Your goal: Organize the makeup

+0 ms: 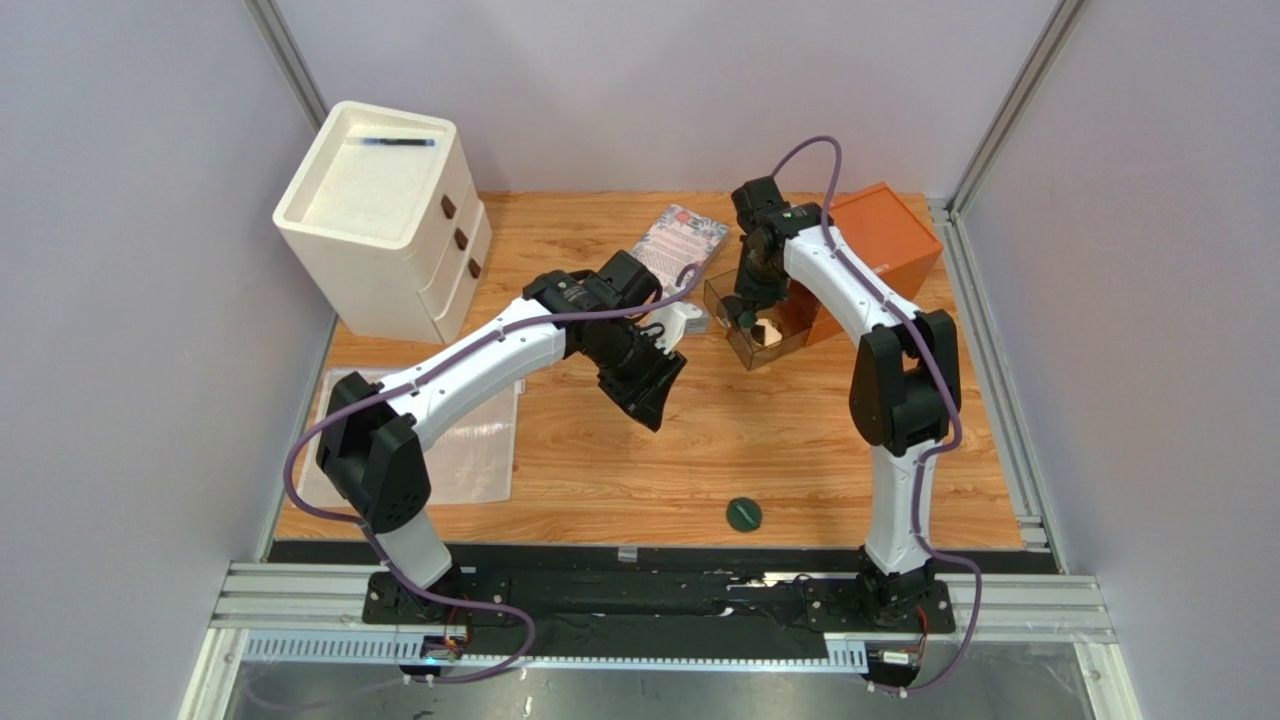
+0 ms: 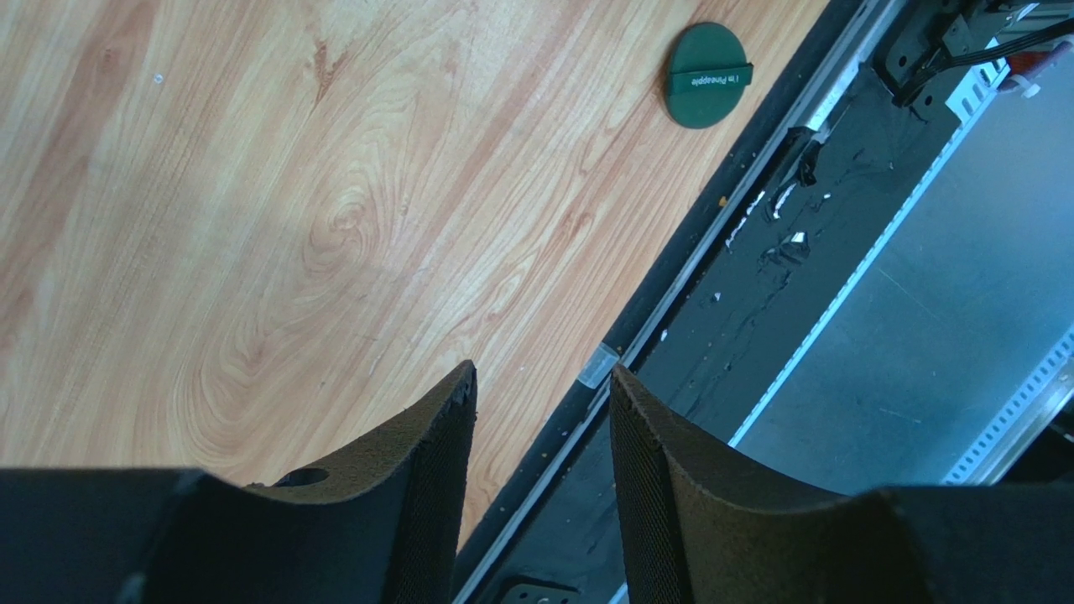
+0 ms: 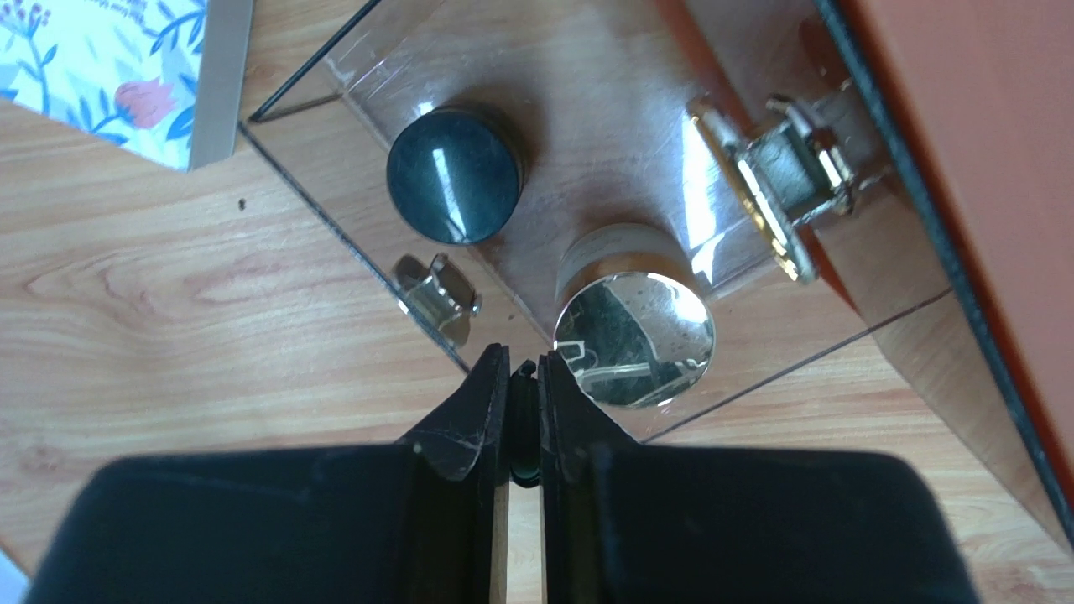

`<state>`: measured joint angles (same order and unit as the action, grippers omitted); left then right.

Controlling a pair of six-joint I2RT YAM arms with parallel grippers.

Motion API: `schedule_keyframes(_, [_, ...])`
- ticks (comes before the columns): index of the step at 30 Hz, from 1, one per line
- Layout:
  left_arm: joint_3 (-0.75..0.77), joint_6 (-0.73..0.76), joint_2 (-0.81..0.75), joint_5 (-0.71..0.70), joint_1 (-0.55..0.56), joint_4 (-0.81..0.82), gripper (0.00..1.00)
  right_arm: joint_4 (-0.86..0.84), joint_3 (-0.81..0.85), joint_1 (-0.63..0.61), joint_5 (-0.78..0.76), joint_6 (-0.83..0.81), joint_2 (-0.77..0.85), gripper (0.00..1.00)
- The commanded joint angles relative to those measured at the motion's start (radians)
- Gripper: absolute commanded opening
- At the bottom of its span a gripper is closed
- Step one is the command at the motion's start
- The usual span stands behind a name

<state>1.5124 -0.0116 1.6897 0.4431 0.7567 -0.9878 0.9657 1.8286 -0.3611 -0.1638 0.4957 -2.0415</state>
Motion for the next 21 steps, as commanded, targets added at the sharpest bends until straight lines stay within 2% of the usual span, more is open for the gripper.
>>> schedule_keyframes(1, [0.039,0.010,-0.007,0.000,-0.010,-0.011,0.49,0.036,0.080,0.019,-0.054,-0.003,-0.023,0.13])
schedule_keyframes(2, [0.040,0.010,-0.007,-0.001,-0.010,-0.014,0.49,0.034,0.081,0.019,-0.056,-0.003,-0.025,0.28])
schedule_keyframes(3, [0.040,0.030,-0.004,-0.001,-0.013,-0.014,0.49,0.034,0.083,0.019,-0.054,-0.006,-0.026,0.53])
schedule_keyframes(6, [0.043,0.030,-0.004,-0.003,-0.013,-0.012,0.49,0.021,0.072,0.021,-0.060,-0.011,-0.016,0.82])
schedule_keyframes(10, [0.046,0.032,0.001,-0.003,-0.014,-0.014,0.49,0.002,0.070,0.019,-0.063,-0.014,0.000,0.89])
schedule_keyframes(16, [0.043,0.033,0.002,-0.004,-0.016,-0.012,0.49,-0.018,0.044,0.019,-0.031,-0.035,0.056,0.89])
schedule_keyframes(21, [0.040,0.033,0.001,-0.004,-0.019,-0.009,0.49,-0.028,-0.084,-0.012,0.052,-0.091,0.188,0.88])
